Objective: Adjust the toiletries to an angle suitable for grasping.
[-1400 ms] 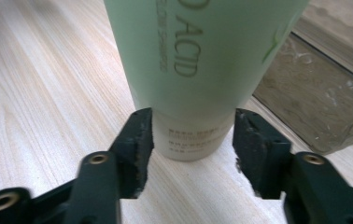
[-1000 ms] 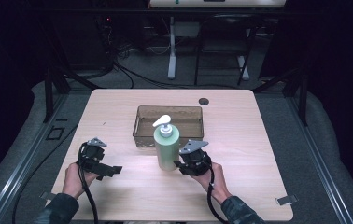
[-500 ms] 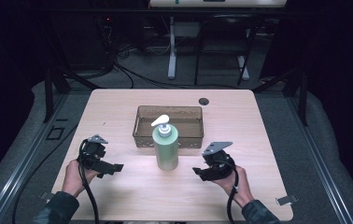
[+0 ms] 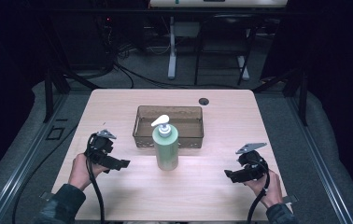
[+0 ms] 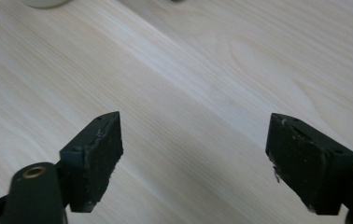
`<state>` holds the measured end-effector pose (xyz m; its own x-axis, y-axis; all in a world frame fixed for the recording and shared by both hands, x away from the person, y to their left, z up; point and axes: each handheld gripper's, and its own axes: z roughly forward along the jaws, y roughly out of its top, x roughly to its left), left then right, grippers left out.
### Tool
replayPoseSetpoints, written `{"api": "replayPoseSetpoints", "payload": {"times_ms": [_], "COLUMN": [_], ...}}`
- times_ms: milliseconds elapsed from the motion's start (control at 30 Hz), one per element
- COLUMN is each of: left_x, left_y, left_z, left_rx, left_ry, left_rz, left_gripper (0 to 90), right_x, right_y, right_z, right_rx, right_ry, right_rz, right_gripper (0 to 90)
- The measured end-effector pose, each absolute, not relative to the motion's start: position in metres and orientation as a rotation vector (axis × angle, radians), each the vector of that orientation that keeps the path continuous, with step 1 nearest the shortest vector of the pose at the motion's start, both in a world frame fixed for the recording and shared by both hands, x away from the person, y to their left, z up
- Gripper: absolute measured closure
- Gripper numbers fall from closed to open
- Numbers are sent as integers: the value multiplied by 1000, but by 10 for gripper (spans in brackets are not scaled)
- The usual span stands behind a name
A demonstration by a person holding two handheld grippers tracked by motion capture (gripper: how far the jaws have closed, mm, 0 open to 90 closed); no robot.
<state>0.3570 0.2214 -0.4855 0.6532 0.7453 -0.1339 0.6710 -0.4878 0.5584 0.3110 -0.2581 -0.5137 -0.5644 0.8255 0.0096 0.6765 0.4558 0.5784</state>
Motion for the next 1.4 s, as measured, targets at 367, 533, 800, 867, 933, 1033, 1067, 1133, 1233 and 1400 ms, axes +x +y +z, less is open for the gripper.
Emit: {"api": "replayPoseSetpoints", "payload": {"times_ms": [367,533,800,867,933,1033,1067,1133,1233,1400], "left_x": [362,363,365,366,367,367,367,367,368,369], "left_y": [211,207,198,197,192,189,185,184,177,172], "left_z": [-459,-451,-435,-433,-426,-422,-418,-416,-410,-406], "left_rx": [2309,2316,2333,2335,2347,2350,2354,2362,2376,2383], "left_ry": [1074,1058,1014,1007,987,974,962,954,937,923], "left_rz": [153,147,135,136,140,141,143,143,141,140], "left_gripper": [0,0,0,0,0,0,0,0,0,0], "right_x": [319,319,319,319,319,320,320,320,320,320], "right_y": [-273,-276,-282,-283,-284,-285,-286,-286,-286,-287], "right_z": [-529,-532,-529,-529,-530,-531,-531,-532,-532,-531], "right_rx": [1367,1369,1383,1395,1398,1406,1410,1416,1416,1413], "right_ry": [2455,2455,2435,2433,2433,2432,2428,2429,2431,2427], "right_rz": [681,661,663,665,660,654,648,651,652,656], "right_gripper": [137,131,128,128,128,128,128,128,128,128]}}
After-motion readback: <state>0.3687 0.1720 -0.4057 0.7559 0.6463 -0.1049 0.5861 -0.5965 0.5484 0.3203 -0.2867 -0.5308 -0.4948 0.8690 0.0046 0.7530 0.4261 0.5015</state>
